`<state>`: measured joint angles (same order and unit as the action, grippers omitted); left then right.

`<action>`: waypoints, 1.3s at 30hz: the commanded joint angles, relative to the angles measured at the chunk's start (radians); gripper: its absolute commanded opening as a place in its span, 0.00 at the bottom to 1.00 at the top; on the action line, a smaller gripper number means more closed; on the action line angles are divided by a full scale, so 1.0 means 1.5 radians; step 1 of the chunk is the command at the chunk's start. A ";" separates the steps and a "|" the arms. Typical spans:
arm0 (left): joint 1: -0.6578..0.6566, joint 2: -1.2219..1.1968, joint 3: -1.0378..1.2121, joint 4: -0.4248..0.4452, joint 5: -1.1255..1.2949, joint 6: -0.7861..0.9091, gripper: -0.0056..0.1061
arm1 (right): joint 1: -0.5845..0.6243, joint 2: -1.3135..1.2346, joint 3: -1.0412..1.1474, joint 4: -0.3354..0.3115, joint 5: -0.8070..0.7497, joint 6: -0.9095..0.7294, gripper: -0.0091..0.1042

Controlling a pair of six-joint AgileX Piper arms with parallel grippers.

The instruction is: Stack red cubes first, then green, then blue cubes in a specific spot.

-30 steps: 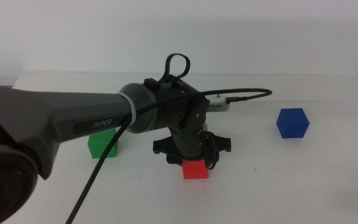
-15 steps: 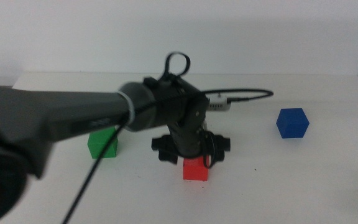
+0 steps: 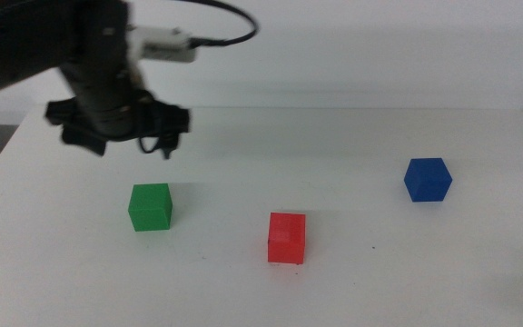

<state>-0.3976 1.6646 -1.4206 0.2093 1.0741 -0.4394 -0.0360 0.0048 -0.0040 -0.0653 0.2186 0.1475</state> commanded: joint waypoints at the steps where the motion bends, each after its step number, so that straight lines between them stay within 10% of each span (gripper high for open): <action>1: 0.052 -0.001 0.027 -0.069 -0.032 0.084 0.89 | -0.003 -0.003 0.003 -0.004 -0.006 -0.005 0.86; 6: 0.122 0.039 0.066 -0.201 -0.106 0.159 0.89 | -0.003 -0.003 0.003 -0.004 -0.006 -0.005 0.86; 21: 0.125 0.197 0.068 -0.208 -0.206 0.173 0.85 | -0.003 -0.003 0.003 -0.004 -0.006 -0.005 0.86; 32: 0.066 0.128 0.068 -0.225 -0.123 0.103 0.11 | -0.003 -0.003 0.003 -0.004 -0.006 -0.005 0.86; 39: -0.117 0.102 -0.020 -0.168 -0.058 -0.040 0.06 | -0.003 -0.003 0.003 -0.004 -0.006 -0.005 0.86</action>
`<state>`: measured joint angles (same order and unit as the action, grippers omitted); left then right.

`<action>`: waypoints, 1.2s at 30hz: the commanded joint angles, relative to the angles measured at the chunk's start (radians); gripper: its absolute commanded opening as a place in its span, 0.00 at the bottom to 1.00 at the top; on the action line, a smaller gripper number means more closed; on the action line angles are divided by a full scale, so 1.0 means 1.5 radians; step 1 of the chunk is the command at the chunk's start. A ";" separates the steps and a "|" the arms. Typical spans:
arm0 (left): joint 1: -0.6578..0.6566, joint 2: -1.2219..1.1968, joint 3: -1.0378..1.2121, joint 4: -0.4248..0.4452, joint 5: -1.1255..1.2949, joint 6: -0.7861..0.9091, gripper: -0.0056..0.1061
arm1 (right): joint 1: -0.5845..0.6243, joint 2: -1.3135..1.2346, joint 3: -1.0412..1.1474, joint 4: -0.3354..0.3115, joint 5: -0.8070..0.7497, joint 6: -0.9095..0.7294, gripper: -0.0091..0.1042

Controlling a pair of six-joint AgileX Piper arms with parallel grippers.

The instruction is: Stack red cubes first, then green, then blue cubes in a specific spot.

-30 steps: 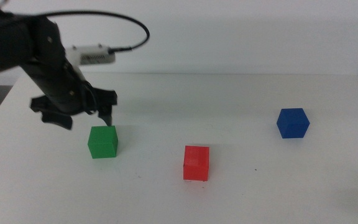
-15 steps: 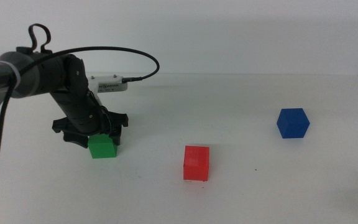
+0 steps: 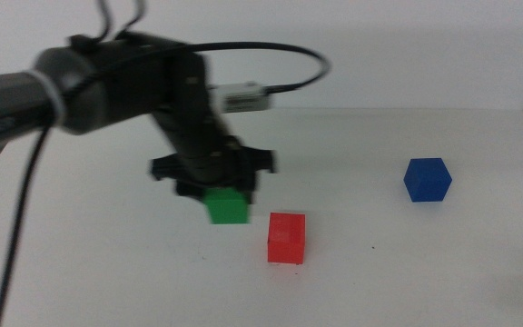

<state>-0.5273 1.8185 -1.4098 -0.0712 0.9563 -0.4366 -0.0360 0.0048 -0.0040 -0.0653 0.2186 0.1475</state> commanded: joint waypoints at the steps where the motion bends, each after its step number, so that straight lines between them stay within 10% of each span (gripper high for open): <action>1: -0.054 0.008 -0.048 0.028 0.032 -0.054 0.07 | -0.003 -0.003 0.003 -0.004 -0.006 -0.005 0.86; 27: -0.128 0.117 -0.106 0.040 -0.023 -0.098 0.14 | -0.003 -0.003 0.003 -0.004 -0.006 -0.005 0.86; 29: -0.128 0.121 -0.106 0.047 -0.021 -0.091 0.27 | -0.003 -0.003 0.003 -0.004 -0.006 -0.005 0.86; 30: -0.128 0.121 -0.106 0.047 -0.024 -0.089 0.70 | -0.003 -0.003 0.003 -0.004 -0.006 -0.005 0.86; 36: -0.126 0.095 -0.110 0.063 -0.023 -0.014 0.89 | -0.003 -0.003 0.003 -0.004 -0.006 -0.005 0.86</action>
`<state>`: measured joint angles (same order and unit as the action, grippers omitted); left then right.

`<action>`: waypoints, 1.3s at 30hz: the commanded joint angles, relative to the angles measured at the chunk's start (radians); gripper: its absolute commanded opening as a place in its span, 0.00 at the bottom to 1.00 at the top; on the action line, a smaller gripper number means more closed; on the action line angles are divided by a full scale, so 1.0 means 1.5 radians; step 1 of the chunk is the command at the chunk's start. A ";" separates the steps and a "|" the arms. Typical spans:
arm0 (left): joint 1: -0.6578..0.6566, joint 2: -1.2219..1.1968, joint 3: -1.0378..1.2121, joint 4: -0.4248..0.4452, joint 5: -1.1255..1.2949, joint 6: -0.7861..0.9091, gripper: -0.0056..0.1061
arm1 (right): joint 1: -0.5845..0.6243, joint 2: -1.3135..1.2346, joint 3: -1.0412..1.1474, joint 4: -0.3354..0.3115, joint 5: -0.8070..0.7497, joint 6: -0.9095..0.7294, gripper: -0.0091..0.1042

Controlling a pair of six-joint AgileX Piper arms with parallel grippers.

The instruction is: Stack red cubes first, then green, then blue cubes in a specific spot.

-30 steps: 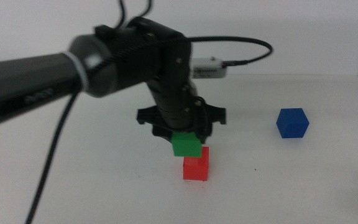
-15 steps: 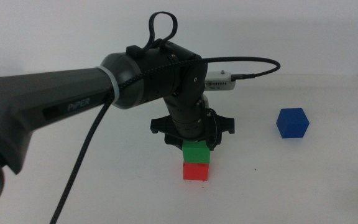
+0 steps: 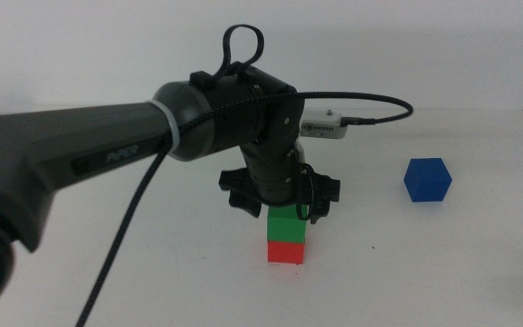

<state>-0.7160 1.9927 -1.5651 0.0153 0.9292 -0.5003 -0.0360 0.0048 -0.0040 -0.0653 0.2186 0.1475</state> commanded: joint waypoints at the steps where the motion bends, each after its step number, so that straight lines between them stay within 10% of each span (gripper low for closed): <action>1: 0.004 -0.038 -0.014 0.000 0.002 0.066 0.89 | -0.003 -0.003 0.003 -0.004 -0.006 -0.005 0.86; 10: 0.063 -0.335 -0.055 -0.132 0.192 0.388 0.89 | -0.003 -0.003 0.003 -0.004 -0.006 -0.005 0.86; 22: 0.107 -0.808 0.239 -0.179 0.043 0.382 0.89 | -0.003 -0.003 0.003 -0.004 -0.006 -0.005 0.86; 39: 0.107 -0.855 0.247 -0.172 0.050 0.371 0.89 | -0.003 -0.003 0.003 0.023 -0.111 0.052 0.86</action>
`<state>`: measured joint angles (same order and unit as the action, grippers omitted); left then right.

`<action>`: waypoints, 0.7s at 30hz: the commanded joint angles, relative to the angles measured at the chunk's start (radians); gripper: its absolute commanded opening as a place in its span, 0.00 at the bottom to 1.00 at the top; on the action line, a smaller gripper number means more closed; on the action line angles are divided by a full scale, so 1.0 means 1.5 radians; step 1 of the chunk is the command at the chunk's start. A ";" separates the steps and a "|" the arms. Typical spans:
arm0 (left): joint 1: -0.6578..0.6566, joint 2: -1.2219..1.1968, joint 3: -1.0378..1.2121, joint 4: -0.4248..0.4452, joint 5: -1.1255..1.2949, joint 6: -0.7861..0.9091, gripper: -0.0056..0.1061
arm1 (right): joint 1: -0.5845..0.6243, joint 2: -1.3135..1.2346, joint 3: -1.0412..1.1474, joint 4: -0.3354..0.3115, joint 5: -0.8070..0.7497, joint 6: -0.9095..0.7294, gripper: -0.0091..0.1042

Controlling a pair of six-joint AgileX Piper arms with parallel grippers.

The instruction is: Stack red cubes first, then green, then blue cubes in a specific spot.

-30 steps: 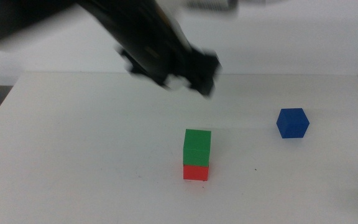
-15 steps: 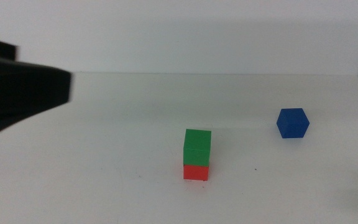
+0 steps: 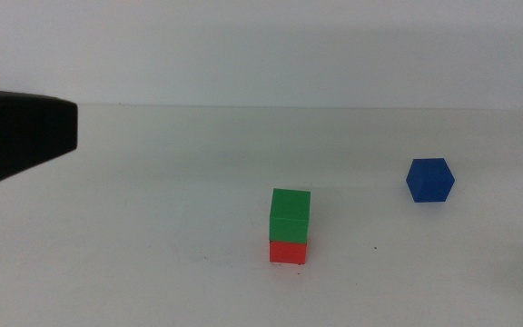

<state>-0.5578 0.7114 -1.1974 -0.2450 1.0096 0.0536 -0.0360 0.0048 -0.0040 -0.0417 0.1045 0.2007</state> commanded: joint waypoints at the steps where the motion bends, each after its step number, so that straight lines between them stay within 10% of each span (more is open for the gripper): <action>1: 0.002 -0.001 0.002 0.002 -0.003 0.001 0.89 | -0.003 0.017 -0.017 0.008 -0.029 0.032 0.86; 11: 0.002 -0.001 0.002 0.003 -0.006 0.001 0.89 | -0.003 0.520 -0.494 0.012 0.382 -0.021 0.86; 21: 0.002 -0.001 0.002 0.013 -0.010 0.001 0.89 | 0.028 0.883 -0.710 0.023 0.416 -0.050 0.86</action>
<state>-0.5578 0.7114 -1.1974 -0.2258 1.0096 0.0555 -0.0134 1.2694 -1.0197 0.0135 0.7218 0.1449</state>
